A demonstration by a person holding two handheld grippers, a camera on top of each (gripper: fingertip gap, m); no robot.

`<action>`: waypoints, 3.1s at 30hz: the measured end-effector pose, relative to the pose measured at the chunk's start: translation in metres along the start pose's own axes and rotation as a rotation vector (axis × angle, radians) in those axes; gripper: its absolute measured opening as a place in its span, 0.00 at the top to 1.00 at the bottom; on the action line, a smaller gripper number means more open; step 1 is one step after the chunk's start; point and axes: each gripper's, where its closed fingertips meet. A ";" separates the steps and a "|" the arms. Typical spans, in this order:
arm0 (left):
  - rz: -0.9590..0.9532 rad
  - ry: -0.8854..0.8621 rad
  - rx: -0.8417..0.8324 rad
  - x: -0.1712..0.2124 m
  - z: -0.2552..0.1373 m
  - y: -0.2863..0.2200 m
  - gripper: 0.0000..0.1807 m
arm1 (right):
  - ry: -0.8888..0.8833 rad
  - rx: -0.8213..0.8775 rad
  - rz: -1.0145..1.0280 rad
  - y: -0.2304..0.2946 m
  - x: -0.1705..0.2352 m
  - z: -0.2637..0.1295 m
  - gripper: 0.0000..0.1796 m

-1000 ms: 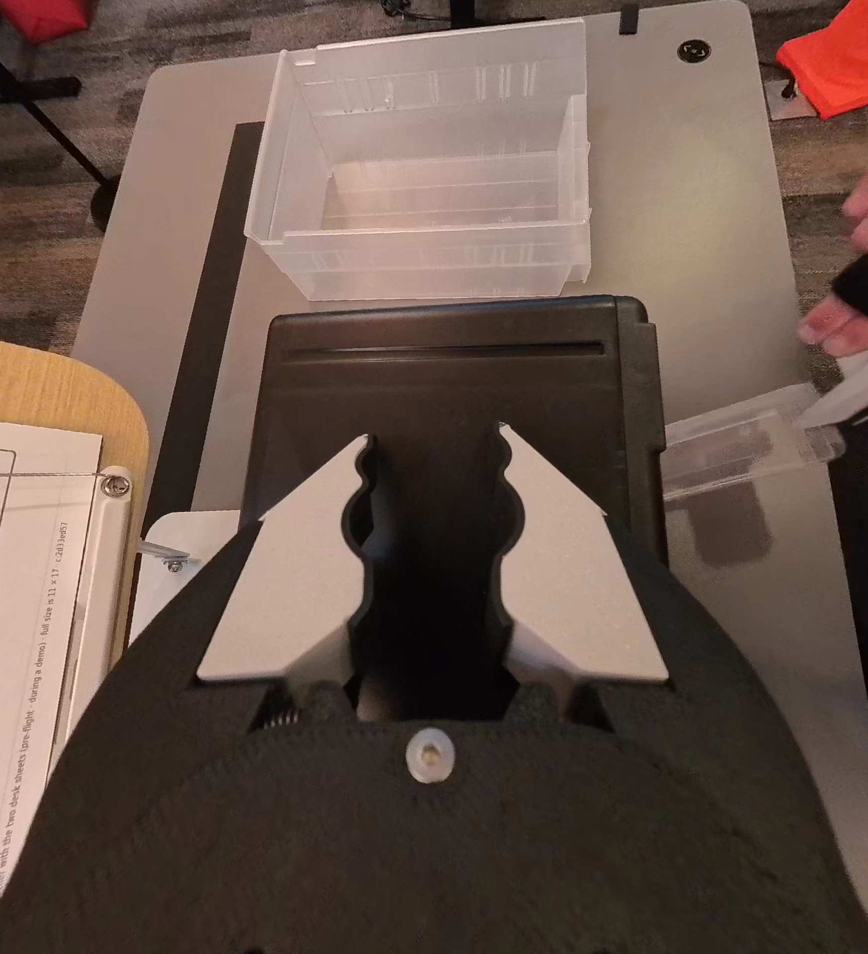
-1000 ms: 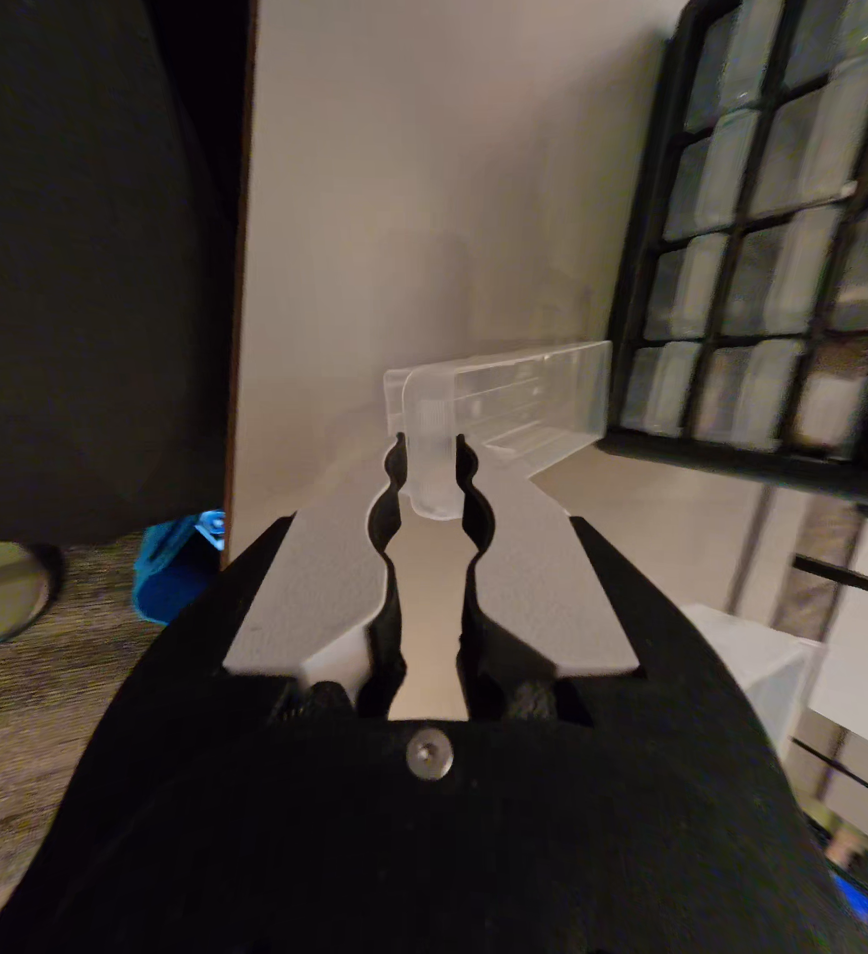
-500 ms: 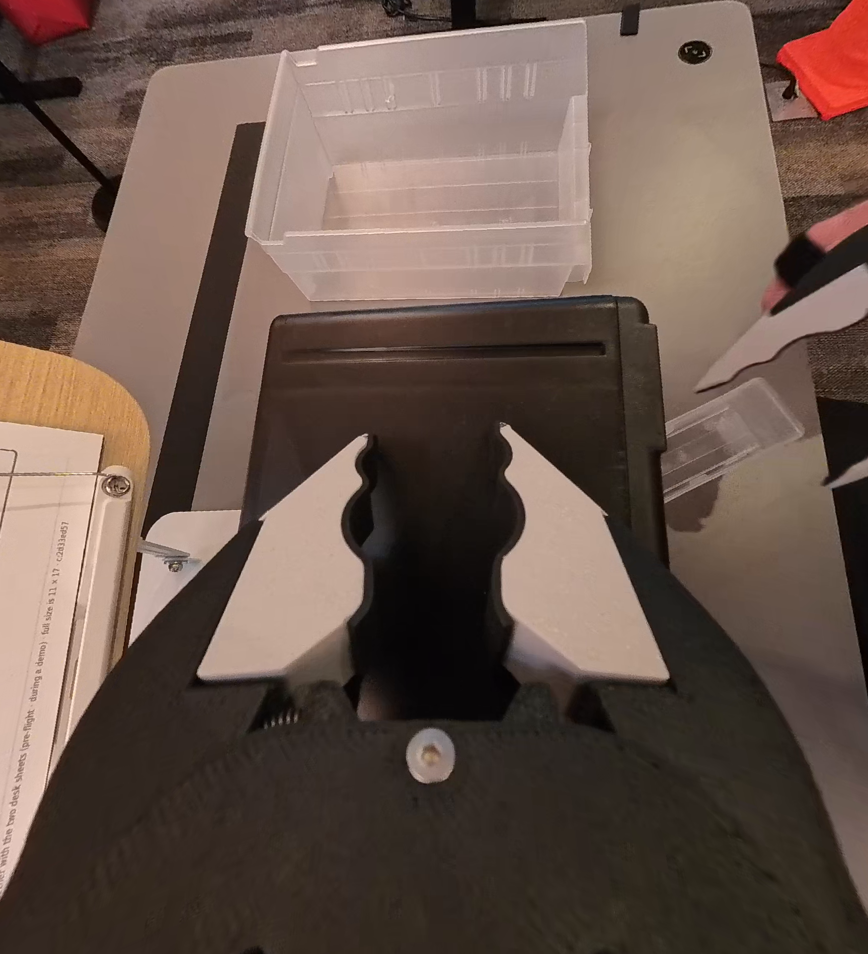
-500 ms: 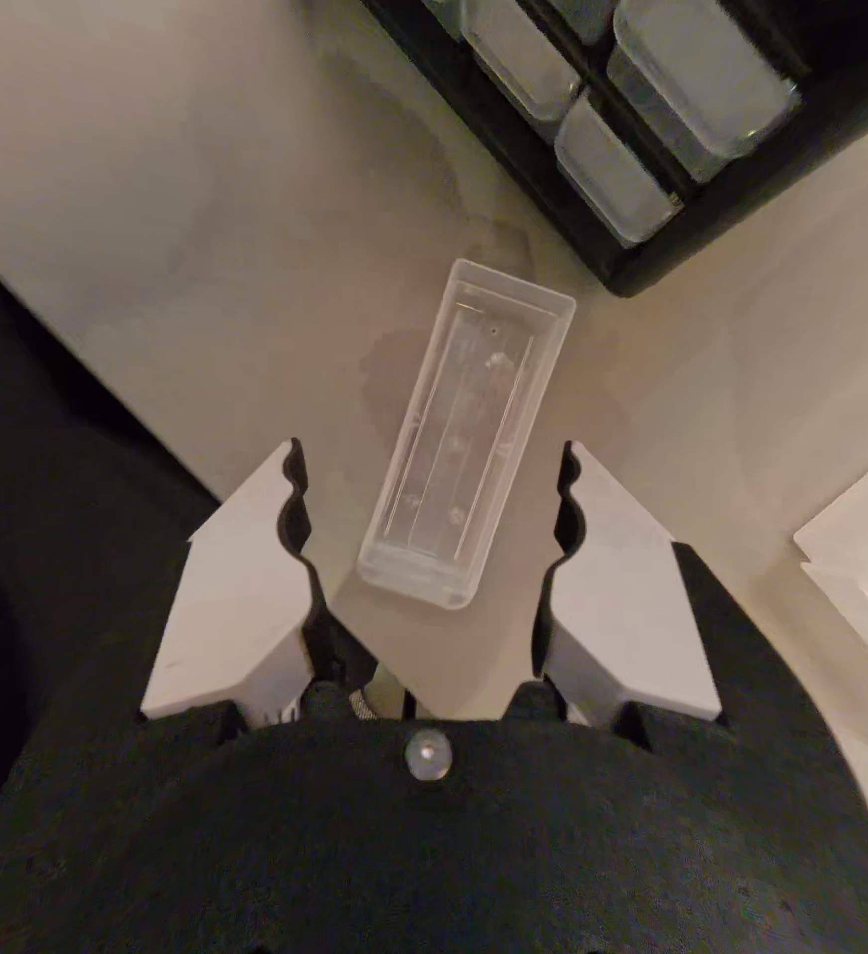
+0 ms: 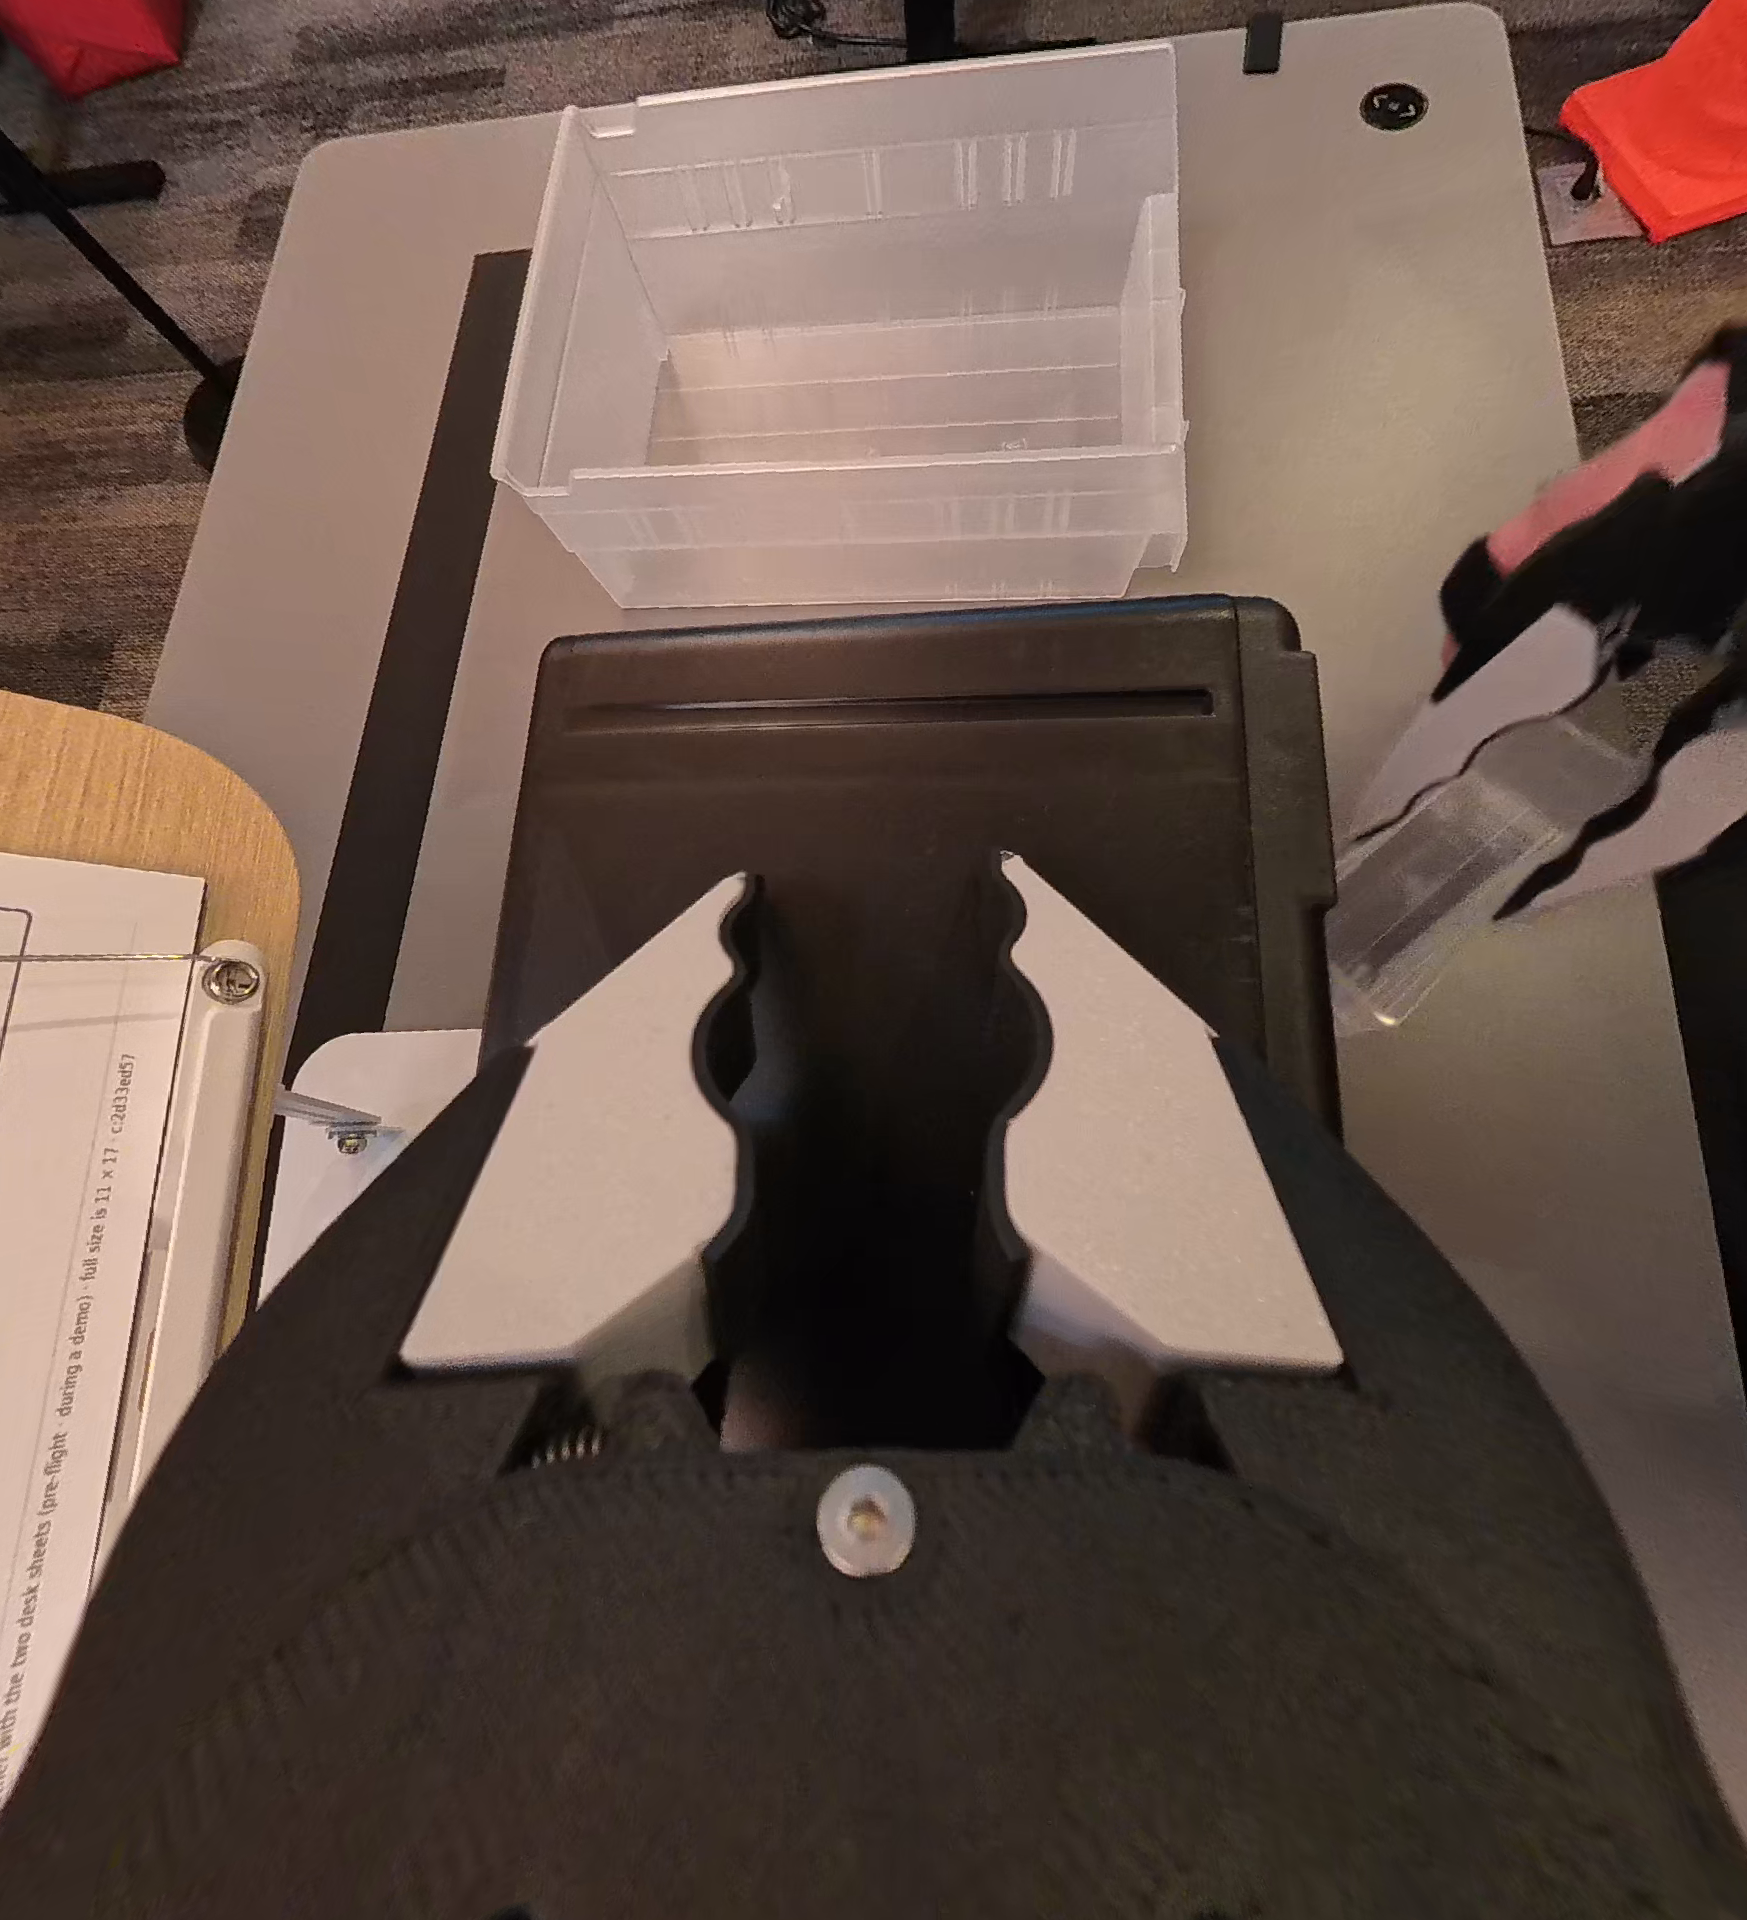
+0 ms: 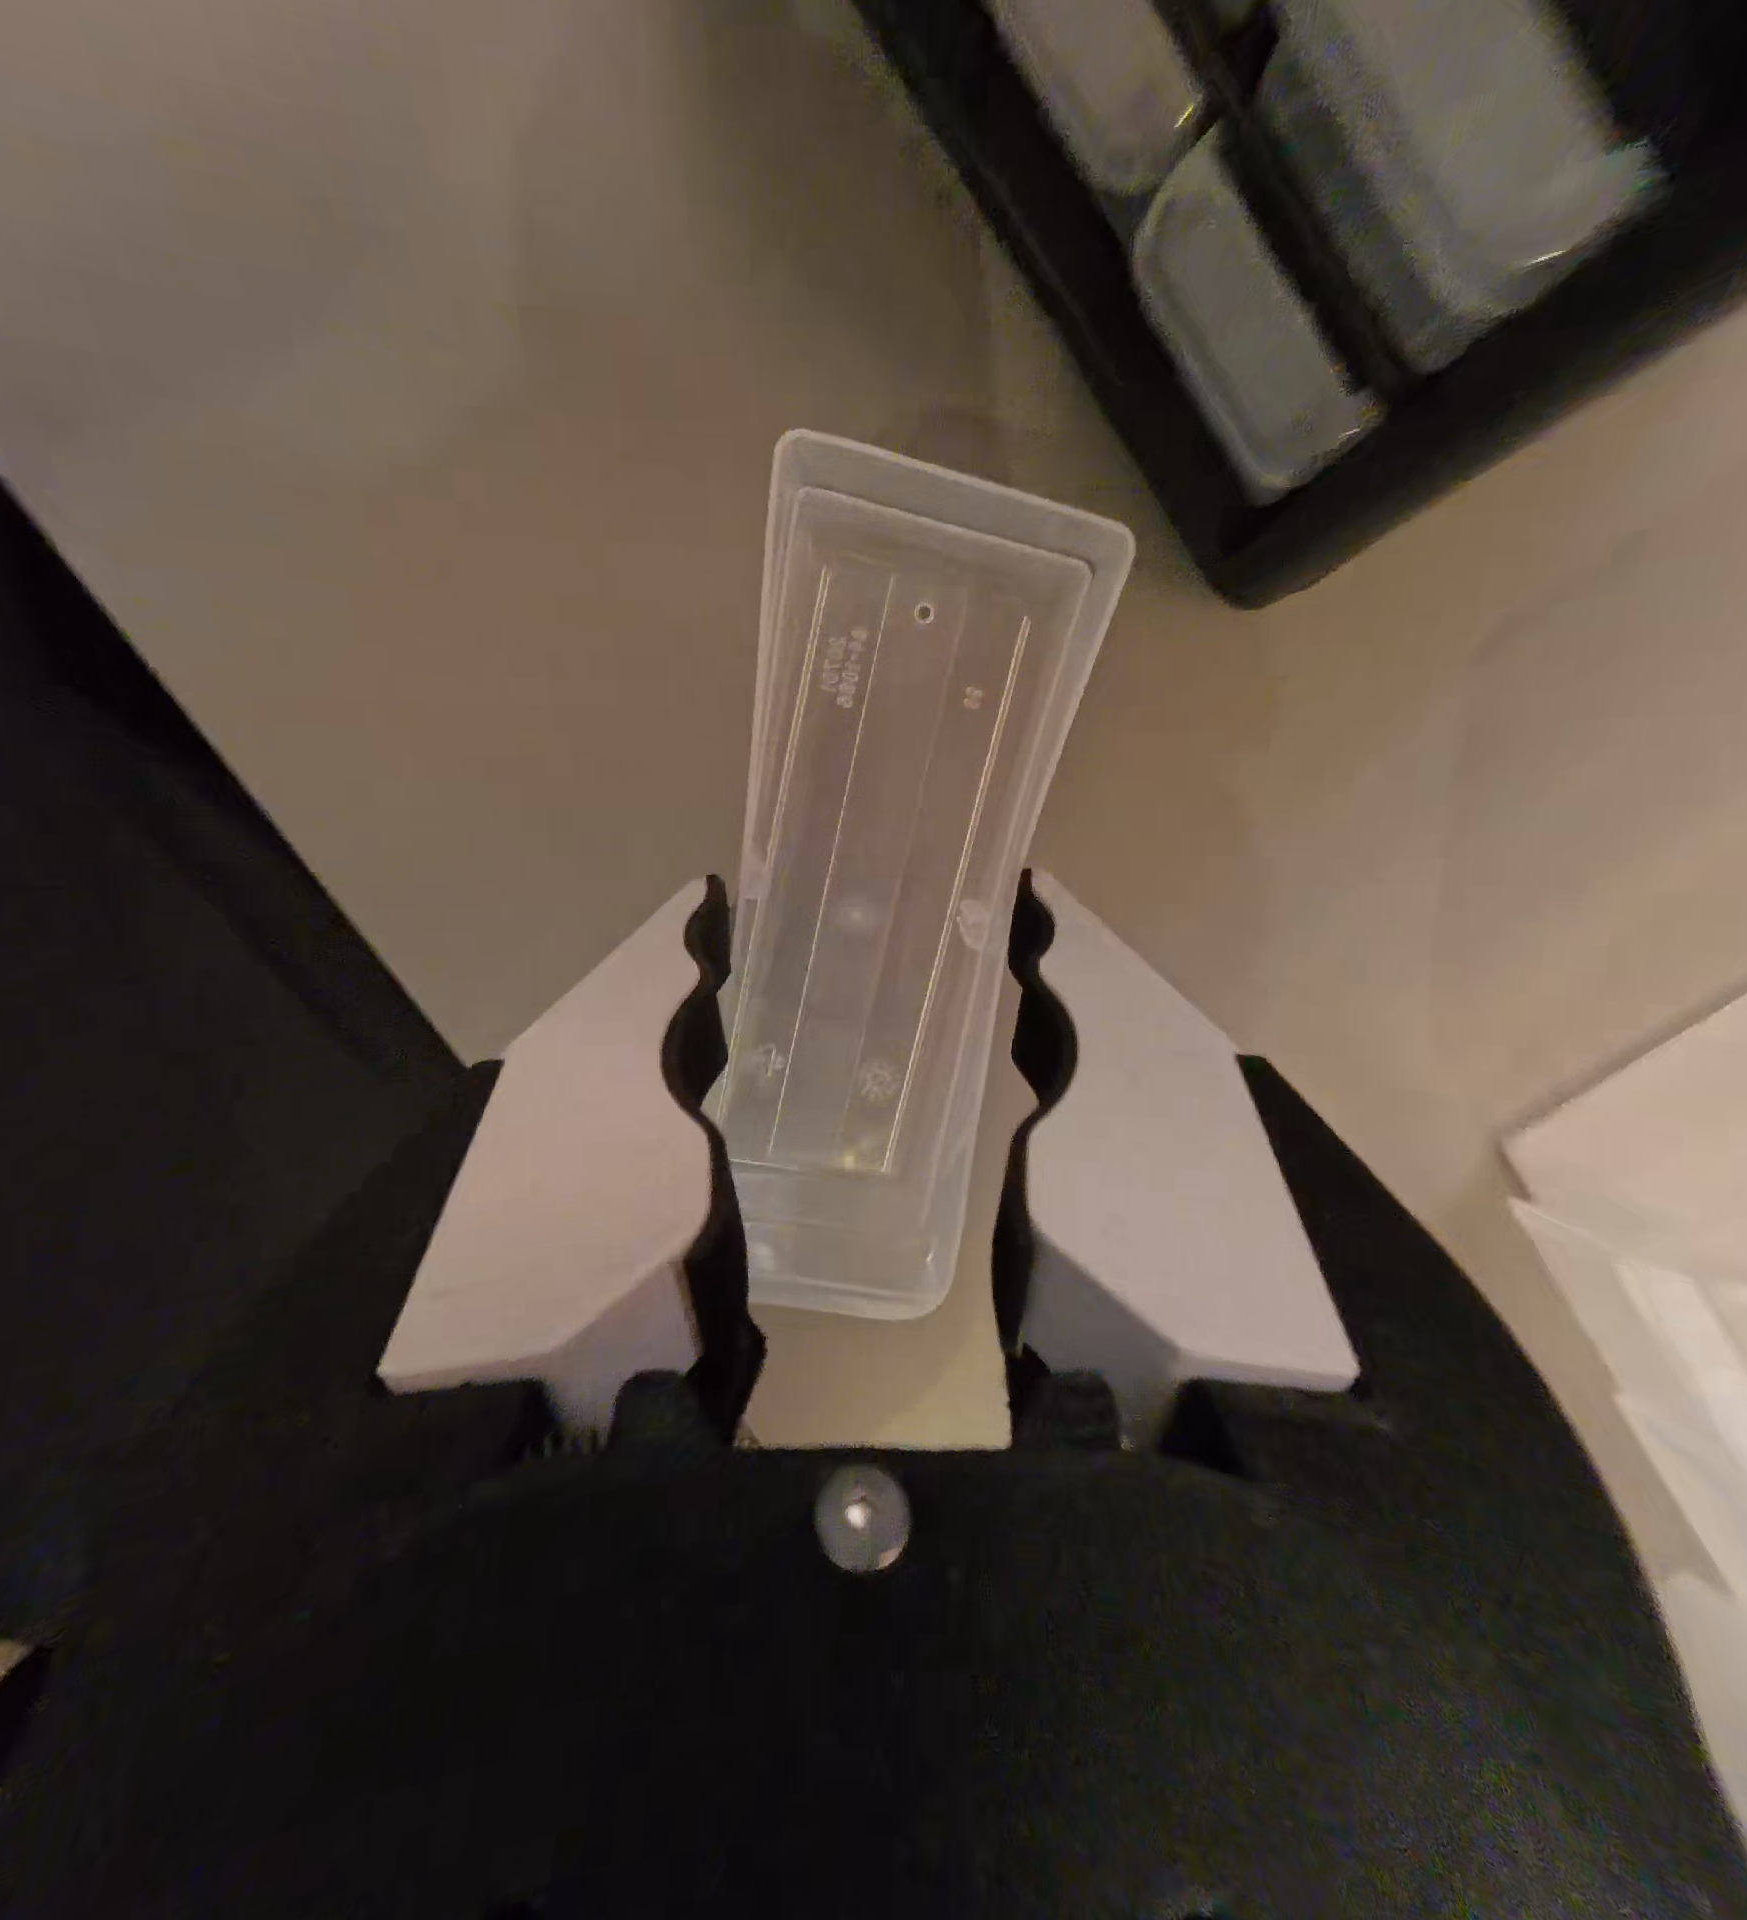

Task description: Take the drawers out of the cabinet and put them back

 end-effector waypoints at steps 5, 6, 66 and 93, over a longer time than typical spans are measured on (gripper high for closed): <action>-0.005 0.001 0.005 0.000 0.000 0.000 0.77 | -0.156 0.085 -0.129 -0.065 -0.010 -0.080 0.71; -0.004 0.001 0.005 0.000 0.000 0.000 0.77 | -0.165 0.130 -0.175 -0.088 -0.012 -0.094 0.71; 0.022 -0.001 -0.001 0.000 0.000 -0.002 0.81 | -0.589 1.025 -1.002 -0.039 -0.176 -0.021 0.85; 0.011 -0.001 0.006 0.000 0.000 -0.002 0.81 | -0.696 0.822 -0.993 0.055 -0.125 -0.078 0.96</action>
Point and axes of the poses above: each gripper's, where its closed fingertips meet, z out along the fingers, x out of its underside, y = z × x across the jaws, and after that the axes turned 8 degrees about x, right-handed
